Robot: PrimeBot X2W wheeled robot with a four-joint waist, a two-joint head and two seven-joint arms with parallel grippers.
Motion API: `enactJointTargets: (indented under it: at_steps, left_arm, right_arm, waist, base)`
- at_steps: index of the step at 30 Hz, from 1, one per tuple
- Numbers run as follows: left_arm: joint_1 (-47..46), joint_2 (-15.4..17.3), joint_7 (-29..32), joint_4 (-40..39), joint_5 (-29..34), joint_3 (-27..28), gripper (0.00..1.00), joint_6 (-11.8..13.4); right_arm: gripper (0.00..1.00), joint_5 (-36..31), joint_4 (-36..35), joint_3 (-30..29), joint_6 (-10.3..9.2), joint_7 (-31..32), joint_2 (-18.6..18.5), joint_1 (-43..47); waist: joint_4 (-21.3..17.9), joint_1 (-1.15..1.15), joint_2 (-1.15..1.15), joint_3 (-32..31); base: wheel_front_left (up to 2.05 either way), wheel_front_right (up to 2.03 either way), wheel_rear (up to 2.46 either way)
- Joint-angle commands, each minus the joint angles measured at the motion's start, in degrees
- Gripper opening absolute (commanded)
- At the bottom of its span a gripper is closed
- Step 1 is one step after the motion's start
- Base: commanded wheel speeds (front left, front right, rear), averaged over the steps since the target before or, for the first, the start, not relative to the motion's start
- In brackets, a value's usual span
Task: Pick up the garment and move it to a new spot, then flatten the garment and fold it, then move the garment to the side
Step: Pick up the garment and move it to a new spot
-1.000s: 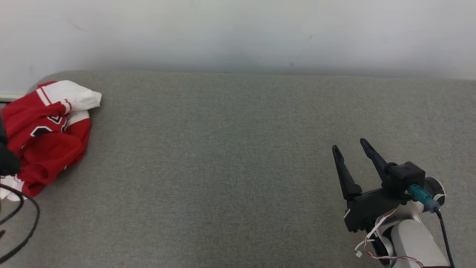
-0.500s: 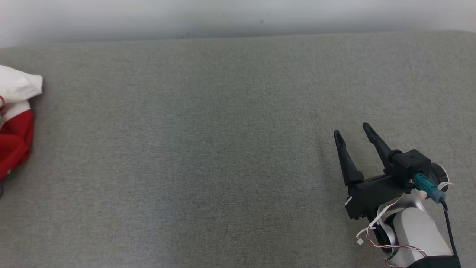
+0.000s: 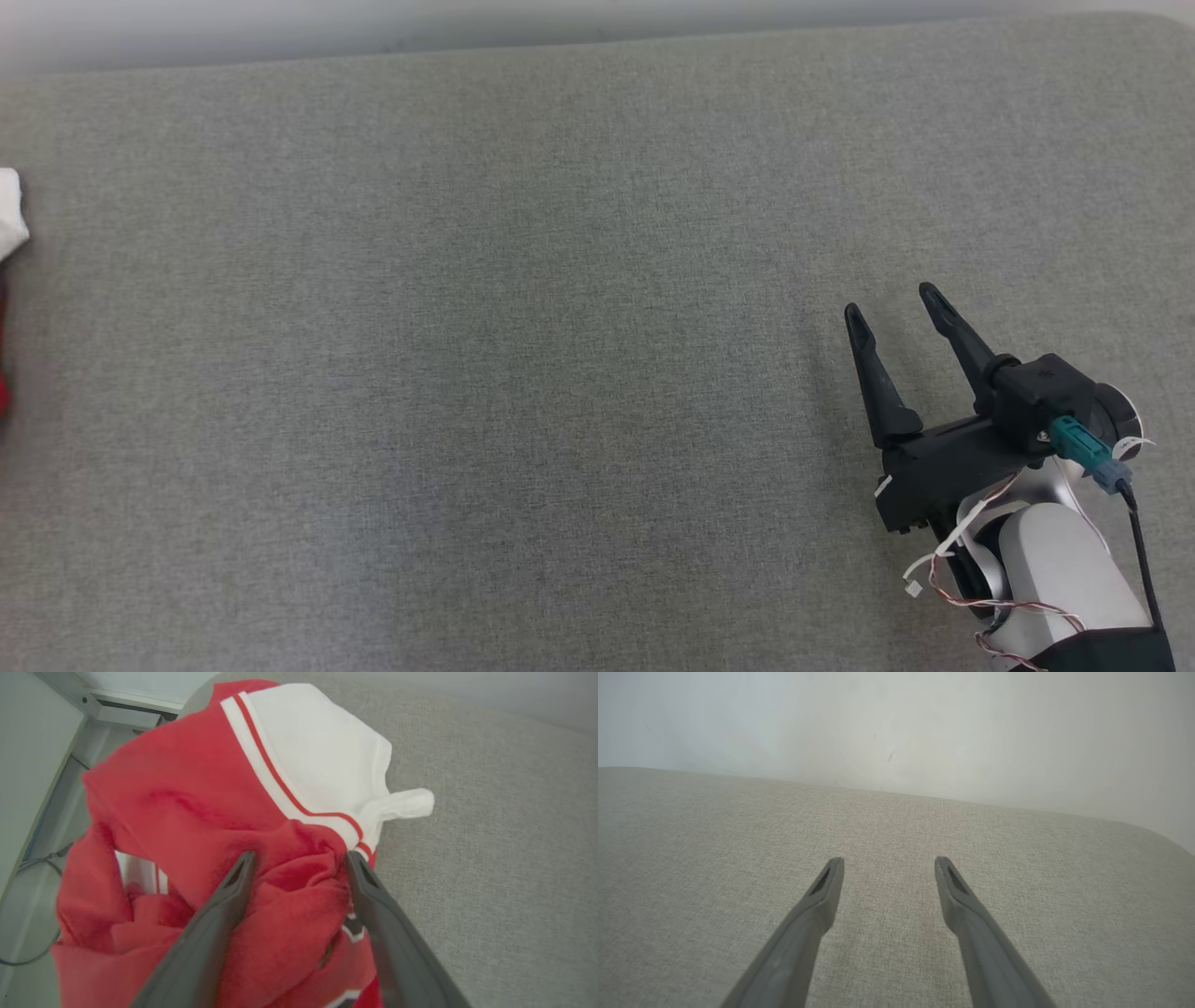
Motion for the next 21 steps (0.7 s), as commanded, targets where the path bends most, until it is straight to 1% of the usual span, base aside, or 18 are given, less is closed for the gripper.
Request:
enactJointTargets:
  at_steps: [1,3,4,5,7,14,17,18,20,21]
  left_arm:
    - [-1.04,0.05,2.41,0.72,-0.83,-0.89,1.00,0.06]
    - [-2.03,-0.01,4.46,0.82,-1.82,-1.59,1.00,0.06]
    - [-2.03,-0.01,4.46,0.82,-1.82,-1.59,1.00,0.06]
    - [-2.30,-0.18,7.52,1.04,-3.39,-2.52,1.00,0.05]
    - [-2.66,-0.03,10.52,1.18,-4.28,-3.54,1.00,0.05]
    - [-2.94,-0.32,13.86,1.84,-5.95,-4.77,1.00,0.05]
    - [-2.05,0.62,13.53,2.30,-5.34,-5.82,1.00,0.05]
    - [-1.91,1.04,13.06,2.44,-5.25,-6.17,0.93,0.06]
    - [-1.33,0.88,12.68,2.36,-4.92,-7.11,0.00,0.06]
    - [-1.28,1.13,12.04,2.10,-4.67,-7.43,0.00,0.06]
  right_arm:
    - [1.00,0.51,-0.23,-0.09,-0.02,0.23,-0.54,-0.23]
    - [1.00,0.51,-0.40,-0.11,-0.02,0.23,-0.60,-0.09]
    - [1.00,0.51,-0.40,-0.11,-0.02,0.23,-0.60,-0.09]
    - [1.00,0.29,-0.61,-0.06,-0.02,0.55,-0.54,-0.12]
    - [1.00,0.12,-0.75,0.00,-0.02,0.74,-0.40,-0.09]
    - [1.00,0.35,-0.91,0.42,-0.02,1.11,-0.24,-0.57]
    - [1.00,0.41,-1.03,0.63,-0.02,1.16,-0.14,-0.85]
    - [1.00,0.33,-1.08,0.63,-0.02,1.14,-0.08,-0.94]
    - [1.00,0.11,-1.07,0.56,-0.02,1.04,0.07,-0.99]
    - [1.00,-0.02,-1.07,0.42,-0.02,1.02,0.11,-0.96]
  waist:
    - [-0.20,0.00,-0.01,0.24]
    - [-0.21,0.00,-0.01,0.24]
    - [-0.21,0.00,-0.01,0.24]
    - [-0.33,0.00,-0.01,0.31]
    - [-0.33,0.00,-0.01,0.33]
    - [-0.40,0.00,-0.01,0.64]
    - [-0.60,0.00,-0.01,1.11]
    - [-0.65,0.00,-0.01,1.29]
    - [-0.64,0.00,-0.01,1.40]
    - [-0.57,0.00,-0.01,1.45]
  base:
    - [0.00,0.00,0.00]
    - [0.00,0.00,0.00]
    - [0.00,0.00,0.00]
    - [0.00,0.00,0.00]
    - [0.00,0.00,0.00]
    - [0.00,0.00,0.00]
    - [0.00,0.00,0.00]
    - [0.00,0.00,0.00]
    - [0.00,0.00,0.00]
    - [0.00,0.00,0.00]
